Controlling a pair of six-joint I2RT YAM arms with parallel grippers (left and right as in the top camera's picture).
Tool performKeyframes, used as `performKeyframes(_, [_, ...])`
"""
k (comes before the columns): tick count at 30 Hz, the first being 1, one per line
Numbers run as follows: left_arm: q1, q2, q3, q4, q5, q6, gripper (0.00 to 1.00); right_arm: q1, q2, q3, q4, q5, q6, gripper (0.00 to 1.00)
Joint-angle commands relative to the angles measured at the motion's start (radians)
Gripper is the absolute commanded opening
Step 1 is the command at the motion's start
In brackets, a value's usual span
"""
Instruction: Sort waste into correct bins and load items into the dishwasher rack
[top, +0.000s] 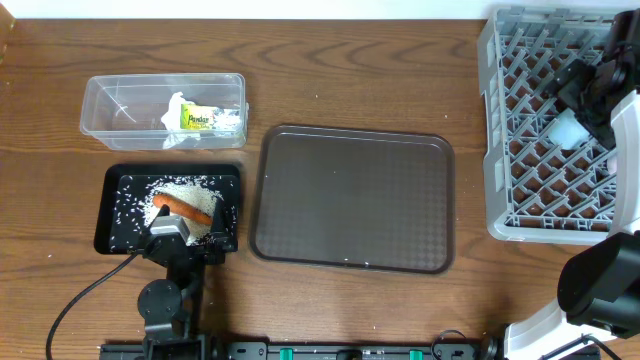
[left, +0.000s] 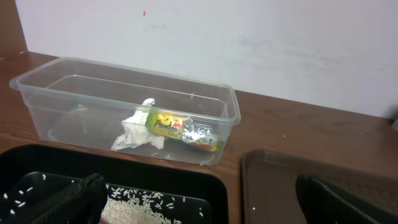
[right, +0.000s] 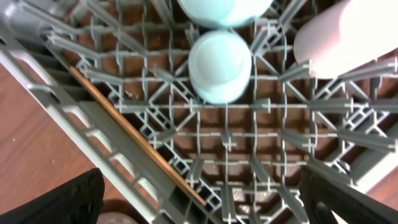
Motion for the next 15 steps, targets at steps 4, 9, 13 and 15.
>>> performKeyframes(4, [-0.003,-0.006,-0.01,-0.044,0.04,0.018,1.0,0.087,-0.153,-0.141,0.198,0.025,-0.092,0.99])
performKeyframes(9, [-0.003,-0.006,-0.01,-0.044,0.04,0.018,1.0,0.171,-0.335,-0.429,0.55,0.026,-0.218,0.99])
performKeyframes(13, [-0.003,-0.006,-0.01,-0.044,0.04,0.018,1.0,0.203,-0.499,-0.667,0.752,0.018,-0.222,0.99])
performKeyframes(15, [-0.003,-0.006,-0.01,-0.044,0.04,0.018,1.0,0.215,-0.581,-0.767,0.805,0.005,-0.222,0.99])
